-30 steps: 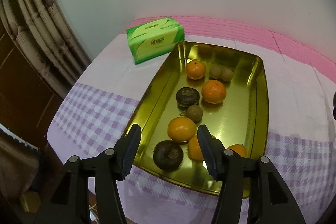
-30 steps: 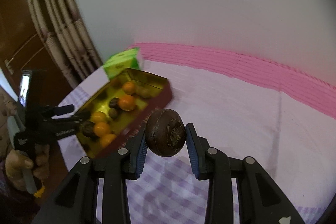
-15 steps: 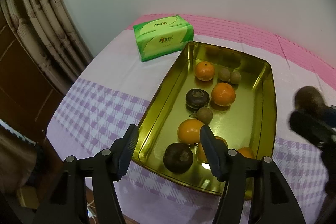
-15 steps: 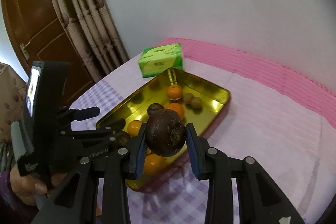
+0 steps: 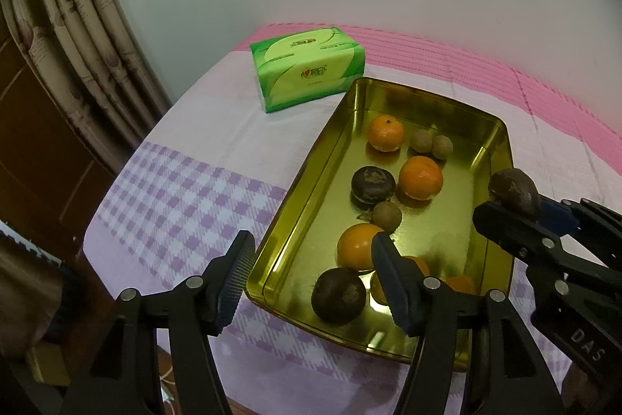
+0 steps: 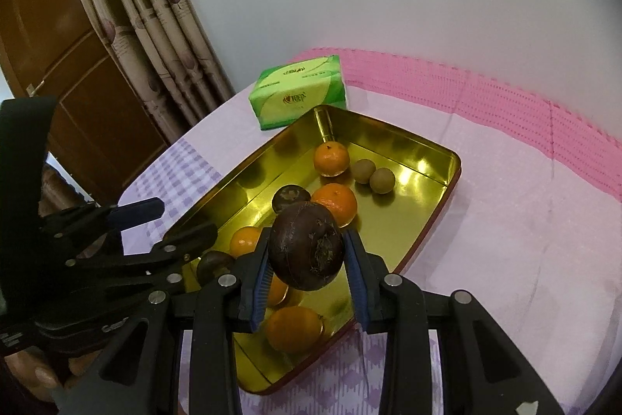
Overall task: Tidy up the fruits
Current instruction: 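Carry the brown fruit over the tray and open the right gripper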
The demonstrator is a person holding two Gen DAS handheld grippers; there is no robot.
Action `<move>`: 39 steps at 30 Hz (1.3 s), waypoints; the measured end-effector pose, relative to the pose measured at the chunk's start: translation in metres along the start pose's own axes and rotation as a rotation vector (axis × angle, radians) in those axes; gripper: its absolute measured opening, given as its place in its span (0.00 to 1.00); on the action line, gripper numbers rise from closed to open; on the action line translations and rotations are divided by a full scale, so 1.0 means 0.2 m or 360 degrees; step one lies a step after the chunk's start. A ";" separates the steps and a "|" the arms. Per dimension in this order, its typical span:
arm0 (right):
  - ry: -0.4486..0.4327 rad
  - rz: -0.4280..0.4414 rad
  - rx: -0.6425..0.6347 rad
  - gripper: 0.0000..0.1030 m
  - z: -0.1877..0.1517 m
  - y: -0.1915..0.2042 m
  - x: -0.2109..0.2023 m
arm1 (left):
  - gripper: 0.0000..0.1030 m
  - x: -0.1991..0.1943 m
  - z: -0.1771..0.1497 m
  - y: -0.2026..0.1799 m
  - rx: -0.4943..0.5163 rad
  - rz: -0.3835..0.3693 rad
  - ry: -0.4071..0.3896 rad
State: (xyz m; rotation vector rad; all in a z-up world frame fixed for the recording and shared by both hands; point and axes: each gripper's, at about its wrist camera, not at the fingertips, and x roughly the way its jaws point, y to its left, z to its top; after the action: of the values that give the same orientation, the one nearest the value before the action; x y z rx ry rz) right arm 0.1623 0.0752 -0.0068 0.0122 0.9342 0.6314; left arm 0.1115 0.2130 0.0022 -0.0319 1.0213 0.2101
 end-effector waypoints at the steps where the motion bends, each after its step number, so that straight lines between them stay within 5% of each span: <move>1: 0.0003 0.0000 0.0006 0.31 0.00 0.00 0.01 | 0.62 0.00 0.00 0.00 0.0001 0.0001 0.0001; 39: -0.0007 0.0005 0.0044 0.34 0.03 0.00 0.08 | 0.65 0.01 0.00 0.04 -0.0034 -0.0019 0.0027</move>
State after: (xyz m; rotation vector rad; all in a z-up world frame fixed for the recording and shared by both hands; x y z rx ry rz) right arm 0.1728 0.0847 -0.0145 0.0399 0.9386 0.6211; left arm 0.1122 0.2211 0.0007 -0.0595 1.0354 0.2101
